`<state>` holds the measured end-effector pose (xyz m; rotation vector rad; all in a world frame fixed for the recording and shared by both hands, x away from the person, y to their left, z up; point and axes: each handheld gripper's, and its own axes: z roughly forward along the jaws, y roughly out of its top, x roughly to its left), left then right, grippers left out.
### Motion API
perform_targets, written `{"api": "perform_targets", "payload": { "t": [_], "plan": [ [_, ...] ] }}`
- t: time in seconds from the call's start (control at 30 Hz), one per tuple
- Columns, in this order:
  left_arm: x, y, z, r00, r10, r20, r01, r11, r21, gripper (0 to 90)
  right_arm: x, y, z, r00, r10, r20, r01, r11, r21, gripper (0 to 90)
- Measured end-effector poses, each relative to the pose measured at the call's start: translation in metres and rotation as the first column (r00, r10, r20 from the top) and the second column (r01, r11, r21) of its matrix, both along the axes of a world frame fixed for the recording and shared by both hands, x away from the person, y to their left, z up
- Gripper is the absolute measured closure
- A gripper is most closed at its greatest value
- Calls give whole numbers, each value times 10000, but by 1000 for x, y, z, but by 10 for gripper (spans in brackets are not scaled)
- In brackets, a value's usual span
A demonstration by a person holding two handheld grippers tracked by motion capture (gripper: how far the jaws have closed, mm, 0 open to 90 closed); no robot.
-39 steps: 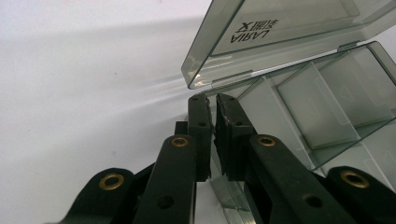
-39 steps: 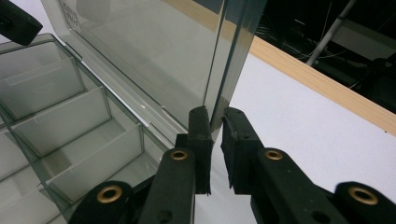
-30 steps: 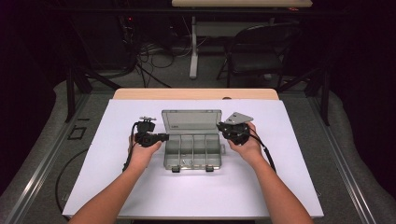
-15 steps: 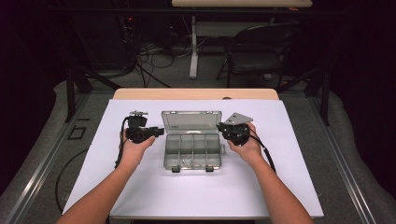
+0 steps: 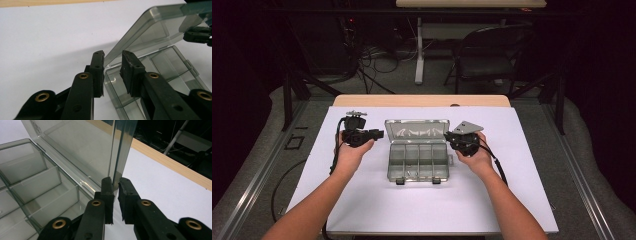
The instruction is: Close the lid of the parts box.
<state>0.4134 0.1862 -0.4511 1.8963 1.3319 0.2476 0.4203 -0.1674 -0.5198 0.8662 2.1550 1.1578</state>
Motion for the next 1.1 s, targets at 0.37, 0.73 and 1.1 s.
{"api": "perform_targets", "payload": {
  "t": [0.37,0.73,1.1],
  "plan": [
    [6,-1,27,9998,125,183,-129,9997,207,758,-1,0,0,10000,-25,-9,25,10000,21,826],
    [15,-15,55,9977,47,683,-72,9993,373,765,-2,0,0,10000,-16,7,16,10000,5,827],
    [21,-41,58,9941,-280,1047,223,9983,545,819,-2,0,-1,10000,-14,-8,14,10000,22,827]
  ]
}}
